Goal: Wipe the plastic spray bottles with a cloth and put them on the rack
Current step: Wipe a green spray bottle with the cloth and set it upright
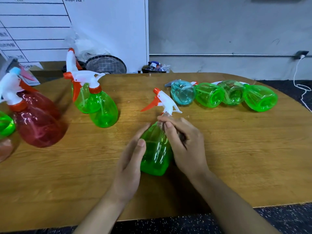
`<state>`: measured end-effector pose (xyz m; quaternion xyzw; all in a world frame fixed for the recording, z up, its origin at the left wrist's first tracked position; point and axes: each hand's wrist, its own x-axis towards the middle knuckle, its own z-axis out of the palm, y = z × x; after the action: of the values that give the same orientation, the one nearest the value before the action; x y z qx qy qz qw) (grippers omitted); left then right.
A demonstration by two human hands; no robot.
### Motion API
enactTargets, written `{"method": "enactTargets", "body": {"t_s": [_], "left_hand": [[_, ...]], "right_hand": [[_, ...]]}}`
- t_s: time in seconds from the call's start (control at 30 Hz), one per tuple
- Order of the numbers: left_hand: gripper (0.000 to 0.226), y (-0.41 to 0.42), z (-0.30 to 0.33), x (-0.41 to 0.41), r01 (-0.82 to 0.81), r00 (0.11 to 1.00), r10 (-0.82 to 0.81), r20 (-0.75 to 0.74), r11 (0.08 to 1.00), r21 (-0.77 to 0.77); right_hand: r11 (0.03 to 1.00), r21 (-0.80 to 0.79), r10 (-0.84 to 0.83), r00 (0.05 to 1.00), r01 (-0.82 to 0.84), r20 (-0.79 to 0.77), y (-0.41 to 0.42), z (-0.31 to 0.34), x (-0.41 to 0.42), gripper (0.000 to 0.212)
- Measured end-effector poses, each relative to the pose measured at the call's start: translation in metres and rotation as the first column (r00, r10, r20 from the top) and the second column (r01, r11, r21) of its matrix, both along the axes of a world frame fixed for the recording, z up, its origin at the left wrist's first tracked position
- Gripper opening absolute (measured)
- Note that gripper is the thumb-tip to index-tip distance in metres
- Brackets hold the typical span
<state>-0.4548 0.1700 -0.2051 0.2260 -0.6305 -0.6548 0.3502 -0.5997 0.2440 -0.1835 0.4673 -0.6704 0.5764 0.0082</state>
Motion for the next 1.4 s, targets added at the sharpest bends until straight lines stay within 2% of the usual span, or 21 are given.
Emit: {"method": "enactTargets", "body": {"t_s": [0.1, 0.2, 0.27, 0.37, 0.47, 0.53, 0.6, 0.67, 0.8, 0.9, 0.97, 1.03, 1.13, 1.23, 1.27, 1.33, 1.4], "left_hand": [[0.059, -0.002, -0.001, 0.001, 0.019, 1.0, -0.018, -0.017, 0.999, 0.028], [0.048, -0.007, -0.002, 0.002, -0.028, 0.997, 0.032, -0.065, 0.998, 0.061], [0.05, -0.008, 0.0, 0.001, -0.013, 0.991, 0.03, -0.132, 0.992, 0.128], [0.051, -0.006, 0.003, 0.0, -0.01, 0.988, 0.032, -0.151, 0.989, 0.146], [0.048, -0.004, 0.001, -0.001, -0.068, 0.994, 0.072, -0.078, 0.996, 0.054], [0.046, -0.001, -0.001, -0.002, -0.056, 0.997, 0.057, -0.044, 0.998, 0.021], [0.037, 0.003, -0.001, -0.003, -0.015, 0.999, 0.015, -0.035, 1.0, -0.005], [0.036, 0.006, -0.001, -0.003, -0.009, 1.0, 0.009, -0.028, 1.0, -0.029], [0.048, -0.004, -0.002, 0.0, -0.061, 0.997, 0.062, -0.035, 0.998, 0.026], [0.046, -0.007, 0.001, 0.0, -0.045, 0.993, 0.056, -0.099, 0.993, 0.107], [0.044, -0.007, 0.003, 0.0, -0.025, 0.991, 0.046, -0.128, 0.987, 0.157], [0.045, -0.007, 0.004, 0.0, -0.055, 0.991, 0.072, -0.116, 0.988, 0.146], [0.044, -0.002, 0.004, 0.0, -0.039, 0.998, 0.042, -0.044, 0.997, 0.066], [0.044, 0.008, 0.004, 0.001, 0.05, 0.999, -0.05, -0.011, 0.997, 0.054], [0.048, 0.01, 0.006, 0.001, 0.075, 0.997, -0.075, -0.011, 0.997, 0.032], [0.071, 0.012, 0.012, 0.002, 0.107, 0.994, -0.107, 0.01, 0.994, -0.017], [0.076, 0.012, 0.016, 0.001, 0.118, 0.993, -0.118, -0.002, 0.993, -0.016]], "right_hand": [[0.999, -0.009, 0.032, 0.998, -0.033, -0.055, 0.004, 0.0, 0.011, 0.032], [0.991, -0.024, 0.119, 0.95, -0.132, -0.289, 0.015, -0.007, 0.035, 0.026], [0.984, -0.041, 0.135, 0.88, -0.172, -0.455, 0.019, -0.014, 0.044, 0.022], [0.983, -0.05, 0.121, 0.826, -0.177, -0.55, 0.016, -0.017, 0.038, 0.021], [0.99, -0.07, 0.08, 0.905, -0.12, -0.419, 0.01, -0.012, 0.024, 0.024], [0.996, -0.076, 0.025, 0.972, -0.044, -0.233, 0.006, -0.008, 0.012, 0.028], [0.997, -0.075, -0.001, 0.999, -0.002, -0.038, 0.003, -0.007, 0.002, 0.03], [0.998, -0.067, -0.022, 1.0, 0.022, 0.0, 0.003, -0.008, 0.0, 0.031], [0.994, -0.073, 0.057, 0.972, -0.076, -0.229, 0.011, -0.013, 0.025, 0.03], [0.982, -0.054, 0.132, 0.856, -0.183, -0.5, 0.018, -0.021, 0.036, 0.024], [0.977, -0.052, 0.14, 0.81, -0.205, -0.569, 0.018, -0.021, 0.034, 0.023], [0.976, -0.056, 0.151, 0.834, -0.212, -0.531, 0.016, -0.019, 0.026, 0.023], [0.986, -0.103, 0.094, 0.945, -0.132, -0.313, 0.013, -0.009, 0.01, 0.025], [0.993, -0.116, 0.01, 0.992, -0.025, -0.124, 0.011, -0.001, -0.006, 0.029], [0.994, -0.107, 0.01, 0.994, -0.022, -0.105, 0.011, -0.001, -0.009, 0.03], [0.994, -0.101, 0.038, 0.997, -0.045, -0.072, 0.011, 0.001, -0.009, 0.03], [0.988, -0.139, 0.068, 0.998, -0.067, 0.006, 0.01, 0.002, -0.008, 0.029]]}}
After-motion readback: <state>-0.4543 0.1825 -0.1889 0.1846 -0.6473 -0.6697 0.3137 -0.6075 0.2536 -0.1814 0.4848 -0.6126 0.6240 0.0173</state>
